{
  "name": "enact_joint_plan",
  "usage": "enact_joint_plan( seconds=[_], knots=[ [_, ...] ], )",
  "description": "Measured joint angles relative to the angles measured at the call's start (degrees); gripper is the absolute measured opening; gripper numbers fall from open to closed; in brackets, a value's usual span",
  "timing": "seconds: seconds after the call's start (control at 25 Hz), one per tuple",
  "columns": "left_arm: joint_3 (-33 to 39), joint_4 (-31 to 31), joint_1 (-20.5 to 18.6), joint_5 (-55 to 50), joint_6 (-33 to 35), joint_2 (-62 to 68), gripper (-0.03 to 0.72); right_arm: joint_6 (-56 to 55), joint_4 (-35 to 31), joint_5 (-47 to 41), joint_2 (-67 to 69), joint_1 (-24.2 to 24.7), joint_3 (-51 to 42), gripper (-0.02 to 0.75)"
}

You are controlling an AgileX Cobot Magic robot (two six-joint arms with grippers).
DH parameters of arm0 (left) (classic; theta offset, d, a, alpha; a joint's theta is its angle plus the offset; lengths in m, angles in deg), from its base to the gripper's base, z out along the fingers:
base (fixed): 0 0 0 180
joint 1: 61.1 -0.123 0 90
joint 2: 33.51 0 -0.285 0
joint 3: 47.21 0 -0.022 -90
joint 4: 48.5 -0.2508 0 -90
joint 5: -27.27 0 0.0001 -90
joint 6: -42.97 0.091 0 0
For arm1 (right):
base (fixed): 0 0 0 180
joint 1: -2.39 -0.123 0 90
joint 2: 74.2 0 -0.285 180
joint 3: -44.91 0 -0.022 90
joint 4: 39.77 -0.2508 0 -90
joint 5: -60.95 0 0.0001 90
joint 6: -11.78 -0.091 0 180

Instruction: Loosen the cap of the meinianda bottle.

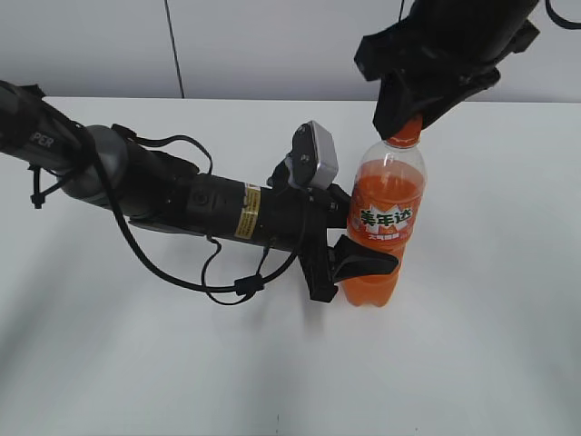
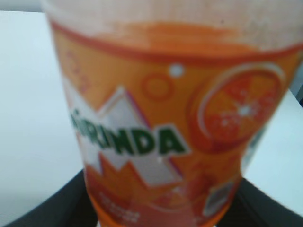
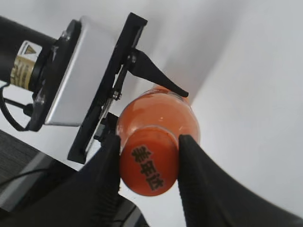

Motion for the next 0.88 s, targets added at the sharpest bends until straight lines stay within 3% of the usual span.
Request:
enact_joint_plan(
  seconds=[0.52, 0.88],
  knots=[
    [0.00, -0.10, 0.00, 0.05, 0.16, 0.00, 0.410, 54.91, -0.38, -0.22, 0.00, 0.00, 0.00, 0.279],
    [0.00, -0.12, 0.00, 0.05, 0.36, 0.00, 0.410, 74.70, -0.42, -0.61, 0.00, 0.00, 0.06, 0.279]
  ],
)
